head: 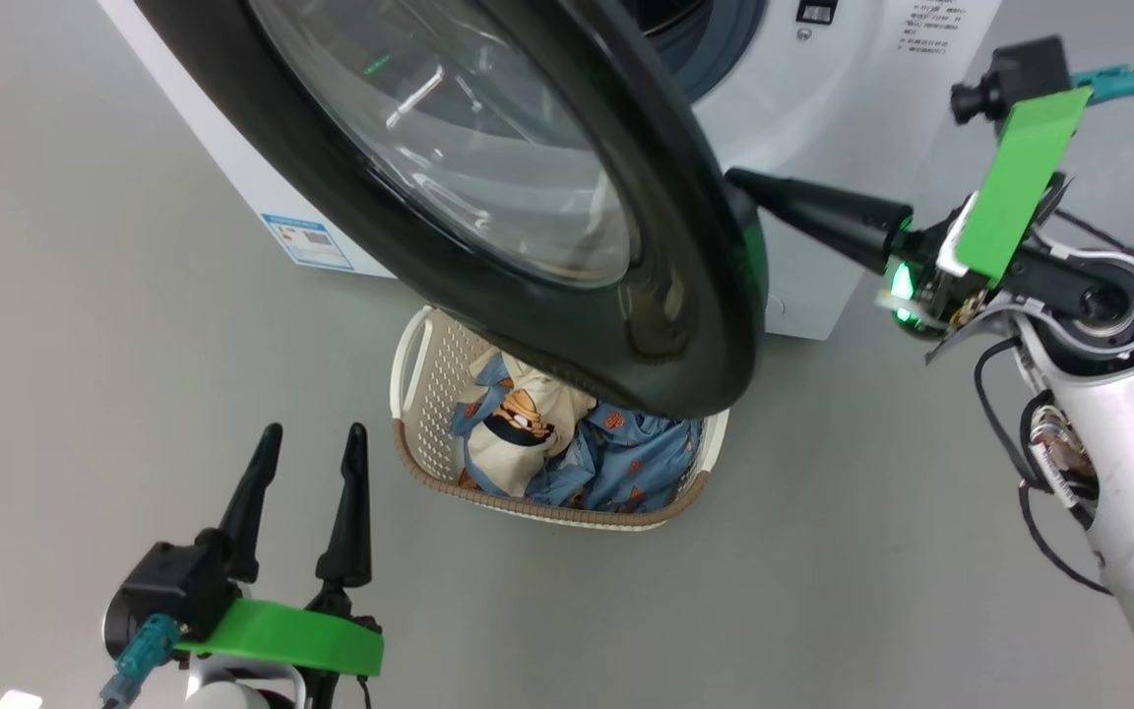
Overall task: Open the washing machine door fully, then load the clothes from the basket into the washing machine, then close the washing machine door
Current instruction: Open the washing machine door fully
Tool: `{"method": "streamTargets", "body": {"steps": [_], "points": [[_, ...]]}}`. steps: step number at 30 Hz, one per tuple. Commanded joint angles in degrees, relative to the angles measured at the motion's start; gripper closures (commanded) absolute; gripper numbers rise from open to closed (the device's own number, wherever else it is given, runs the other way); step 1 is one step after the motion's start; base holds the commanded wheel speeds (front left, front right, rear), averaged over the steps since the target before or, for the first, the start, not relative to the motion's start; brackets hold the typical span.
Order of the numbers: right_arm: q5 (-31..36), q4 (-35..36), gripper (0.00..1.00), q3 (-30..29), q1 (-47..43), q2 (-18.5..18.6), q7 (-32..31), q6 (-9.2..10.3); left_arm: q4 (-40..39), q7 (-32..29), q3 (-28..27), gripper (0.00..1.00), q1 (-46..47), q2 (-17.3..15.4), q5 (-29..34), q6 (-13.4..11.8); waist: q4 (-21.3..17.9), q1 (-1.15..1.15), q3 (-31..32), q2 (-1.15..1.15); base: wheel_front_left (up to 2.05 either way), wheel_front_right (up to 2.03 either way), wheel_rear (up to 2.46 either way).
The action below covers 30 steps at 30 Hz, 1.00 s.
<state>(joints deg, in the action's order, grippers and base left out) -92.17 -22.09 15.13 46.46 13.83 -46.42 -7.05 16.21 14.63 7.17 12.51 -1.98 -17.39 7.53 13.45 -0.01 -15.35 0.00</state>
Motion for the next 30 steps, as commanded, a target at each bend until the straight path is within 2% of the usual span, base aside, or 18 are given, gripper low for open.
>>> {"method": "streamTargets", "body": {"steps": [1,30], "points": [[0.51,2.08,1.00,1.27,-1.71,-1.56,-1.14,-0.44,-1.15,0.37,-2.06,0.00,-0.54,-0.90,0.58,-0.04,0.09,0.01,0.56,0.00,0.00,0.00,0.00],[0.87,4.20,1.00,5.34,-6.81,-7.43,-5.64,-0.44,-1.68,0.37,-2.35,0.00,-2.81,-0.89,-0.47,-0.04,4.05,0.01,2.84,0.00,0.00,0.00,0.00]]}}
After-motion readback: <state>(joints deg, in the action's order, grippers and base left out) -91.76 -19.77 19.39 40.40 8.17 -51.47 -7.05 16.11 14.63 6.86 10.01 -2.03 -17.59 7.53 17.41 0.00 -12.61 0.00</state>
